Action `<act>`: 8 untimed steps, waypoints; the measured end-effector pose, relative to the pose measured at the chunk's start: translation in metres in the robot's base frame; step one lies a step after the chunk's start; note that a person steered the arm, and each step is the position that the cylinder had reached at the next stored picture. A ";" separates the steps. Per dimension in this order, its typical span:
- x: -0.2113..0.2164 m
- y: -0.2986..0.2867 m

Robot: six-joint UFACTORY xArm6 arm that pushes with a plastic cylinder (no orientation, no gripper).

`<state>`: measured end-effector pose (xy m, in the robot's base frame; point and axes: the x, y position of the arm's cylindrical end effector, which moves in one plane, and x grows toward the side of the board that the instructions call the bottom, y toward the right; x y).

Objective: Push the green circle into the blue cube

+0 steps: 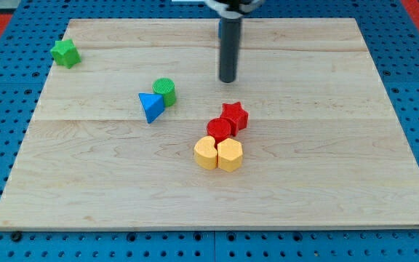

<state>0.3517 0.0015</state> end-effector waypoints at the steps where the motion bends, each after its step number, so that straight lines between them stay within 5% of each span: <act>1: 0.000 -0.039; 4: -0.031 -0.022; 5: -0.006 -0.025; 7: 0.107 -0.045; 8: 0.113 -0.104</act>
<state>0.4649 -0.1028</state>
